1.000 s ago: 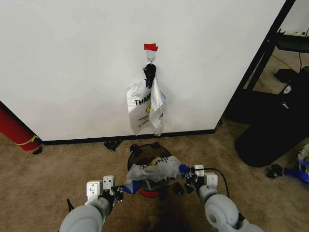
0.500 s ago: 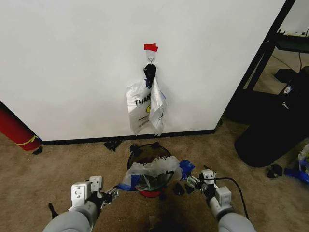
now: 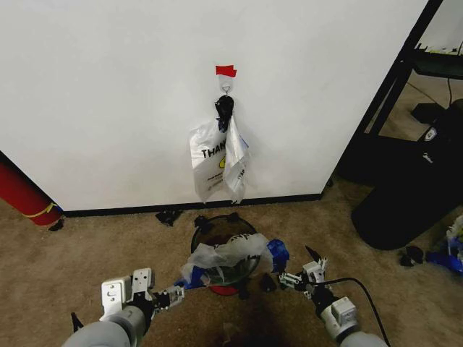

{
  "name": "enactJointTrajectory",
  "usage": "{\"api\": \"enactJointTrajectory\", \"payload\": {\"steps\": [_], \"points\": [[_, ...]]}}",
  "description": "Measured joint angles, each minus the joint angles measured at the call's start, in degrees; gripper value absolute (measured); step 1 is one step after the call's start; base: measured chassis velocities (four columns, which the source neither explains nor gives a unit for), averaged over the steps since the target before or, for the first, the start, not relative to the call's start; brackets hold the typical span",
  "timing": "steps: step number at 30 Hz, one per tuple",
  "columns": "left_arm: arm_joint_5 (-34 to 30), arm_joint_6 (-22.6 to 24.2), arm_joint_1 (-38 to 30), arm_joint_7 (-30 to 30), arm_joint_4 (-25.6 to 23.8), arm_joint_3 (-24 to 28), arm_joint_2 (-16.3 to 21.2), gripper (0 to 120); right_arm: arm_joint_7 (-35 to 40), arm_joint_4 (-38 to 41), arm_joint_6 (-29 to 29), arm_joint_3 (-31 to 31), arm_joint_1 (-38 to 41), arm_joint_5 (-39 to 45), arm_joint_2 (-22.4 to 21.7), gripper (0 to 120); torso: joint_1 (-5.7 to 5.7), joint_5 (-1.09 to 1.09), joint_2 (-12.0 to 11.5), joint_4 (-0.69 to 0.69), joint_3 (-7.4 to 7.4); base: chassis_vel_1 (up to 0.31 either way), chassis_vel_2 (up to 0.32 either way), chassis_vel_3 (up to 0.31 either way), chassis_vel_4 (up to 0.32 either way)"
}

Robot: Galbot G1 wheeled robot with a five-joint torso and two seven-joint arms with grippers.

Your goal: Pick up the garbage bag from the wall and place it over the trash bin.

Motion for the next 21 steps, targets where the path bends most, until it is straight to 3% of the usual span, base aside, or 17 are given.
{"api": "enactJointTrajectory", "payload": {"steps": [3, 9, 11, 12, 15, 17, 21], "points": [[-0.47, 0.08, -0.22, 1.96, 0.02, -1.18, 0.23, 100, -2.09, -0.93, 2.23, 0.44, 0.33, 0.03, -0.13, 100, 0.00, -0.01, 0.00, 0.00, 0.00, 0.000, 0.000, 0.000, 0.000], [4.12, -5.39, -5.00, 10.90, 0.06, -3.61, 0.09, 100, -10.95, -3.68, 8.77, 3.49, 0.92, -0.86, 0.34, 100, 0.01, 0.00, 0.00, -0.02, 0.00, 0.000, 0.000, 0.000, 0.000], [4.12, -5.39, -5.00, 10.90, 0.06, -3.61, 0.09, 100, -10.95, -3.68, 8.77, 3.49, 0.92, -0.86, 0.34, 100, 0.01, 0.00, 0.00, -0.02, 0.00, 0.000, 0.000, 0.000, 0.000], [6.20, -6.82, -5.41, 14.89, 0.06, -3.84, 0.34, 100, -14.72, -5.48, 11.43, 5.33, 1.37, -2.83, 0.49, 100, 0.01, 0.00, 0.00, -0.01, 0.00, 0.000, 0.000, 0.000, 0.000], [8.39, -7.27, -6.39, 17.07, 0.09, -2.25, 0.45, 100, -22.72, -9.36, 18.20, 9.03, 2.34, -5.48, 0.62, 100, 0.01, -0.01, 0.00, 0.00, 0.00, 0.000, 0.000, 0.000, 0.000], [8.87, -7.30, -6.59, 17.45, 0.09, -1.95, 0.51, 100, -23.99, -9.83, 19.26, 9.57, 2.46, -5.57, 0.62, 100, 0.01, -0.02, 0.00, 0.00, 0.00, 0.000, 0.000, 0.000, 0.000], [12.42, -9.51, -7.59, 21.40, 0.14, -1.26, 1.30, 100, -34.13, -12.12, 25.30, 11.47, 3.58, -1.61, 0.33, 100, 0.01, -0.01, 0.00, -0.01, 0.00, 0.000, 0.000, 0.000, 0.000]]}}
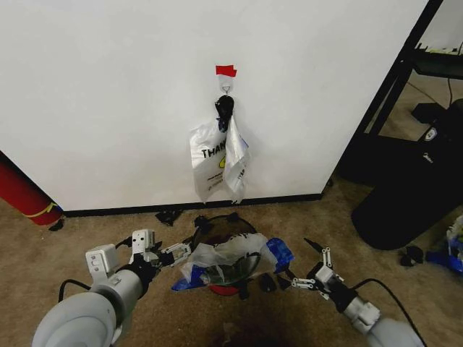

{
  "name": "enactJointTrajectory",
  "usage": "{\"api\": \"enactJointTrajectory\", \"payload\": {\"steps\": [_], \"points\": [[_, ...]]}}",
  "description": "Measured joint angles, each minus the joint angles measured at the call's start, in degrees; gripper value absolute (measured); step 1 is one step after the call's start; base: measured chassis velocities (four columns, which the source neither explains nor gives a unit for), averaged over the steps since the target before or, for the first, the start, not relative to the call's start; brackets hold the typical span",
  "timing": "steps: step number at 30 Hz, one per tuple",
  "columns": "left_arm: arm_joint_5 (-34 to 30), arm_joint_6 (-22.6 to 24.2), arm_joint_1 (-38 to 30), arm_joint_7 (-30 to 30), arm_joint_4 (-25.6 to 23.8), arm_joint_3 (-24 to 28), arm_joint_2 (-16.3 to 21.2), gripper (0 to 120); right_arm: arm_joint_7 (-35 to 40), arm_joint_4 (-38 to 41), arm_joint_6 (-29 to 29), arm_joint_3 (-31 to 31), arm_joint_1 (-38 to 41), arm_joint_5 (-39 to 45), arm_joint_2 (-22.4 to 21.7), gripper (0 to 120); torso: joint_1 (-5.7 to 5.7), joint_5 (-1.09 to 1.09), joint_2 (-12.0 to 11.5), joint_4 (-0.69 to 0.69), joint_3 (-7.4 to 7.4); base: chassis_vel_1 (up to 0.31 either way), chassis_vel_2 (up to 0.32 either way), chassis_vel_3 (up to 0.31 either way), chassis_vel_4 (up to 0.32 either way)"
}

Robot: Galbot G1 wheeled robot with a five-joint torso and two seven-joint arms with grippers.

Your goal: Pick up the garbage bag from the wall and place it over the trash bin.

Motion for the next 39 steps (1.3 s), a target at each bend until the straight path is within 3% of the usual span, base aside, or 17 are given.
{"api": "enactJointTrajectory", "payload": {"steps": [7, 11, 14, 17, 21, 24, 30, 37, 39], "points": [[0.68, -0.77, -3.17, 2.52, 1.42, 0.73, 0.08, 100, -13.55, -0.99, 2.00, 0.92, 1.71, 6.46, -1.15, 100, 0.00, 0.00, 0.00, 0.02, 0.00, 0.000, 0.000, 0.000, 0.000], [2.35, -0.60, -5.96, 4.50, 3.59, 2.75, 0.48, 100, -14.60, -0.42, 2.20, 1.80, 1.44, 7.33, -1.64, 100, 0.00, 0.00, 0.00, 0.00, 0.00, 0.000, 0.000, 0.000, 0.000], [2.19, 0.72, -9.47, 6.80, 6.70, 4.50, 1.33, 100, -10.62, 2.16, 0.72, 1.43, 0.69, 11.49, -2.37, 100, 0.00, -0.02, 0.00, 0.00, 0.00, 0.000, 0.000, 0.000, 0.000], [0.50, 2.14, -12.87, 7.86, 8.95, 6.60, 2.43, 100, -8.77, 4.64, -0.53, 1.63, -0.17, 14.63, -2.56, 100, 0.00, 0.01, 0.00, 0.08, 0.00, 0.000, 0.000, 0.000, 0.000], [-0.63, 4.53, -27.69, 12.66, 16.79, 18.47, 5.49, 100, -4.48, 12.08, -1.64, 6.23, -6.26, 20.95, -0.26, 100, 0.00, 0.00, 0.00, -0.04, 0.01, 0.000, 0.000, 0.000, 0.000], [0.27, 4.92, -34.69, 16.08, 22.33, 25.31, 5.65, 100, 4.17, 16.92, -2.62, 8.37, -11.18, 23.76, 2.55, 100, 0.00, -0.02, 0.00, -0.03, 0.00, 0.000, 0.000, 0.000, 0.000], [1.70, 6.09, -41.00, 20.18, 30.14, 30.01, 3.51, 100, 14.32, 22.24, -4.38, 11.03, -16.90, 26.32, 7.32, 100, 0.00, -0.01, 0.00, 0.02, 0.00, 0.000, 0.000, 0.000, 0.000], [0.55, 10.91, -44.66, 23.84, 34.16, 30.91, 2.68, 100, 14.80, 24.29, -4.28, 12.91, -19.63, 27.98, 10.17, 100, 0.00, 0.00, 0.00, 0.00, 0.00, 0.000, 0.000, 0.000, 0.000], [1.19, 13.49, -47.01, 28.13, 36.68, 31.78, 2.48, 100, 14.36, 25.47, -4.09, 13.67, -20.91, 29.27, 11.28, 100, 0.00, -0.02, 0.00, 0.01, 0.00, 0.000, 0.000, 0.000, 0.000]]}}
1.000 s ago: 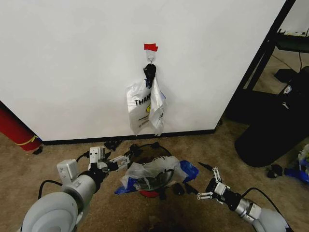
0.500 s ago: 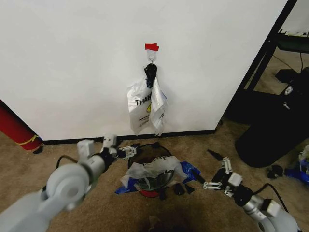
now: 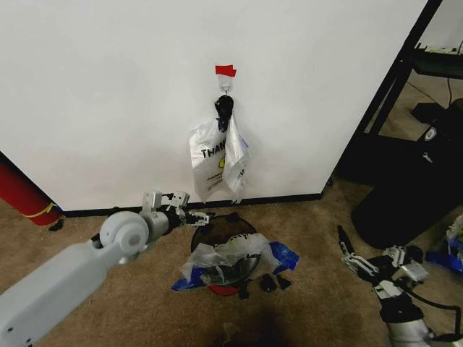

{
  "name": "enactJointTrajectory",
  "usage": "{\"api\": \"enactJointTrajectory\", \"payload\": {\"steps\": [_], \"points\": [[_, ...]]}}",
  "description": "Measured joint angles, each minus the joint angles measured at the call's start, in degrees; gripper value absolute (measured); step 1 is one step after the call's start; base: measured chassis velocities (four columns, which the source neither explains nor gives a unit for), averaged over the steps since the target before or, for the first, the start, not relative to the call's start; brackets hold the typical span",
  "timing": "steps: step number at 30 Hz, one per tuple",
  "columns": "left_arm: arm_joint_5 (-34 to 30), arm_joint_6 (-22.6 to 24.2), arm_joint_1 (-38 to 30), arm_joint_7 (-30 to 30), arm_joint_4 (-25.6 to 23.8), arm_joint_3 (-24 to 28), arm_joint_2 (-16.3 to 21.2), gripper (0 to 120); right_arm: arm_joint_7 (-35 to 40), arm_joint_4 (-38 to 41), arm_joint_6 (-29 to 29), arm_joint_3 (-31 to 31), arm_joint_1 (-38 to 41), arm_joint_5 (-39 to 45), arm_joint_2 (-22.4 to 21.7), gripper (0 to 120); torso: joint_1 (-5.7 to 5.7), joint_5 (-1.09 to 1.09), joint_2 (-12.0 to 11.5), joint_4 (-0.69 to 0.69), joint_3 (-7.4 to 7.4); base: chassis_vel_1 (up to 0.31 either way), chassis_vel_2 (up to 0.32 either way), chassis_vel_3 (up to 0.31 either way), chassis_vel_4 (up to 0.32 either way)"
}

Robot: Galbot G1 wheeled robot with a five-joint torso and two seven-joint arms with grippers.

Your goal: Pick up the garbage bag from the wall and place it over the trash bin.

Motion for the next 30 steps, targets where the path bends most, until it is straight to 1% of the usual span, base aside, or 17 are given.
{"api": "enactJointTrajectory", "payload": {"steps": [1, 3, 4, 5, 6, 7, 8, 11, 12, 14, 17, 20, 22, 23, 25, 28, 30], "points": [[0.00, 0.00, 0.00, 0.00, 0.00, 0.00, 0.00, 100, 0.00, 0.00, 0.00, 0.00, 0.00, 0.00, 0.00, 100, 0.00, 0.00, 0.00, 0.00, 0.00, 0.000, 0.000, 0.000, 0.000], [1.22, 1.35, -1.76, 4.38, 1.42, 1.31, -0.01, 100, -0.16, 1.13, -0.30, 0.47, -0.51, 0.80, 0.38, 100, 0.00, 0.02, 0.00, 0.00, 0.00, 0.000, 0.000, 0.000, 0.000], [3.12, 1.63, -2.52, 7.10, 1.68, 2.43, 0.01, 99, -0.18, 1.61, -0.73, 0.78, -0.58, 1.03, 0.37, 100, 0.00, 0.01, 0.00, 0.01, 0.00, 0.000, 0.000, 0.000, 0.000], [6.39, 1.60, -3.29, 9.08, 2.21, 3.96, -0.04, 98, -0.26, 2.08, -1.15, 0.95, -0.59, 1.37, 0.35, 100, 0.00, 0.03, 0.00, 0.01, 0.00, 0.000, 0.000, 0.000, 0.000], [10.20, 1.55, -4.57, 10.77, 3.35, 6.38, -0.48, 98, -0.34, 2.69, -1.58, 1.08, -0.63, 1.62, 0.34, 100, 0.00, 0.01, 0.00, 0.02, 0.00, 0.000, 0.000, 0.000, 0.000], [11.94, 1.49, -5.53, 11.53, 4.19, 7.91, -0.83, 98, -0.42, 2.98, -1.68, 1.12, -0.67, 1.64, 0.34, 100, 0.00, -0.01, 0.00, 0.01, 0.00, 0.000, 0.000, 0.000, 0.000], [11.94, 1.49, -5.53, 11.53, 4.19, 7.91, -0.83, 98, -0.42, 2.98, -1.68, 1.12, -0.67, 1.64, 0.34, 100, 0.00, -0.01, 0.00, 0.01, 0.00, 0.000, 0.000, 0.000, 0.000], [16.40, 1.17, -9.32, 13.16, 7.67, 13.09, -2.06, 98, -0.87, 4.14, -1.82, 1.28, -1.12, 1.63, 0.55, 100, 0.00, 0.01, 0.00, -0.01, 0.00, 0.000, 0.000, 0.000, 0.000], [17.16, 1.07, -10.20, 13.46, 8.52, 14.04, -2.26, 98, -1.01, 4.43, -1.84, 1.41, -1.34, 1.62, 0.61, 100, 0.00, 0.02, 0.00, -0.01, 0.00, 0.000, 0.000, 0.000, 0.000], [18.06, 1.01, -12.49, 13.96, 10.41, 16.18, -2.75, 97, -1.29, 4.83, -1.81, 1.93, -1.94, 1.56, 0.73, 100, 0.00, 0.00, 0.00, 0.00, 0.00, 0.000, 0.000, 0.000, 0.000], [17.63, 1.29, -14.20, 14.43, 11.19, 17.33, -2.94, 97, -1.61, 4.87, -1.57, 2.49, -2.55, 1.55, 0.76, 100, 0.00, 0.01, 0.00, 0.00, 0.00, 0.000, 0.000, 0.000, 0.000], [16.78, 2.01, -15.48, 14.81, 11.38, 18.18, -2.96, 88, -1.73, 4.67, -1.28, 2.79, -2.77, 1.55, 0.83, 100, 0.00, 0.02, 0.00, -0.01, 0.00, 0.000, 0.000, 0.000, 0.000], [16.61, 2.57, -16.17, 15.04, 12.04, 18.95, -3.14, 77, -1.74, 4.42, -1.16, 2.82, -2.78, 1.52, 0.84, 100, 0.00, 0.02, 0.00, 0.01, 0.00, 0.000, 0.000, 0.000, 0.000], [16.61, 2.57, -16.17, 15.04, 12.04, 18.95, -3.14, 77, -1.74, 4.42, -1.16, 2.82, -2.78, 1.52, 0.84, 100, 0.00, 0.02, 0.00, 0.01, 0.00, 0.000, 0.000, 0.000, 0.000], [16.53, 2.99, -16.38, 15.50, 12.65, 19.37, -3.37, 71, -1.74, 4.37, -1.14, 2.68, -2.75, 1.34, 0.92, 100, 0.00, 0.01, 0.00, 0.00, 0.00, 0.000, 0.000, 0.000, 0.000], [16.31, 3.44, -16.46, 15.79, 13.29, 19.57, -3.90, 57, -1.71, 4.31, -1.15, 2.50, -2.64, 1.18, 1.10, 100, 0.00, 0.01, 0.00, 0.01, 0.00, 0.000, 0.000, 0.000, 0.000], [15.71, 3.81, -16.79, 15.65, 13.69, 19.80, -4.33, 50, -1.70, 4.15, -1.15, 2.41, -2.62, 1.01, 1.21, 100, 0.00, 0.00, 0.00, 0.00, 0.00, 0.000, 0.000, 0.000, 0.000]]}}
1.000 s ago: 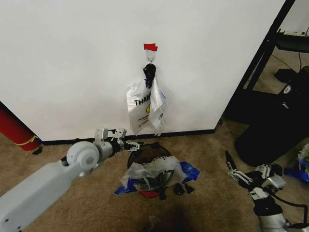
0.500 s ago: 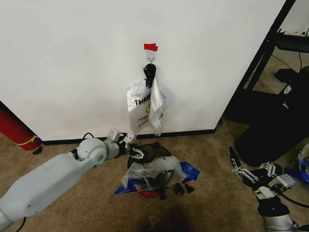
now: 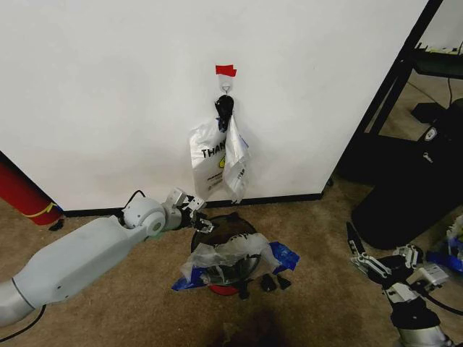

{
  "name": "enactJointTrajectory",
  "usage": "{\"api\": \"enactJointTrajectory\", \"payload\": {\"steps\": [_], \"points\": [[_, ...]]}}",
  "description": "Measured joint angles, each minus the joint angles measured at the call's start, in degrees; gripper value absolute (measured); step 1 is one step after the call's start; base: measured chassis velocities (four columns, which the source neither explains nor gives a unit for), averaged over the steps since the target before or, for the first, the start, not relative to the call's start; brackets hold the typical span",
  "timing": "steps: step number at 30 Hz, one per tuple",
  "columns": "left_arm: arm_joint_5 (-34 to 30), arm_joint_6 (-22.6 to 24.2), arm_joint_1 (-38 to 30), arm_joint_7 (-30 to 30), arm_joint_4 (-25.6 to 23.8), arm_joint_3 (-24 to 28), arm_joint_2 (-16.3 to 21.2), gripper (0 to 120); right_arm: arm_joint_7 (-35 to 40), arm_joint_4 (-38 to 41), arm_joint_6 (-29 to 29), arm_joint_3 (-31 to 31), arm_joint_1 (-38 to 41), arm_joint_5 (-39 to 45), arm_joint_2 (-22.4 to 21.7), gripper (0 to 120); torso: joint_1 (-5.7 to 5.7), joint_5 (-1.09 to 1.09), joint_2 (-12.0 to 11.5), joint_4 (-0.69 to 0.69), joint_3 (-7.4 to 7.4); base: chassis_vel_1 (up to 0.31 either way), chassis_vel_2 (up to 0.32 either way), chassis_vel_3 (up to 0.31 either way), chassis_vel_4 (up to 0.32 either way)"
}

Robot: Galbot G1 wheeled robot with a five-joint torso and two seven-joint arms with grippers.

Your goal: Pick up the garbage bag from the wall and place it over the trash bin.

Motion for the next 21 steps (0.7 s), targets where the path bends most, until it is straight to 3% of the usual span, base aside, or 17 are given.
{"api": "enactJointTrajectory", "payload": {"steps": [1, 12, 21], "points": [[0.00, 0.00, 0.00, 0.00, 0.00, 0.00, 0.00, 50, 0.00, 0.00, 0.00, 0.00, 0.00, 0.00, 0.00, 100, 0.00, 0.00, 0.00, 0.00, 0.00, 0.000, 0.000, 0.000, 0.000], [-6.91, 1.96, -0.45, -4.66, -0.18, -0.16, -0.46, 6, 0.49, -0.07, -0.02, -1.29, 0.26, -1.11, 0.44, 100, 0.00, 0.02, 0.00, 0.00, 0.00, 0.000, 0.000, 0.000, 0.000], [-10.19, 2.38, 3.46, -8.26, -3.71, -3.21, 1.38, 2, 1.11, 0.15, -0.93, -1.54, 1.01, -1.60, 0.03, 100, 0.00, 0.00, 0.00, -0.01, 0.00, 0.000, 0.000, 0.000, 0.000]]}}
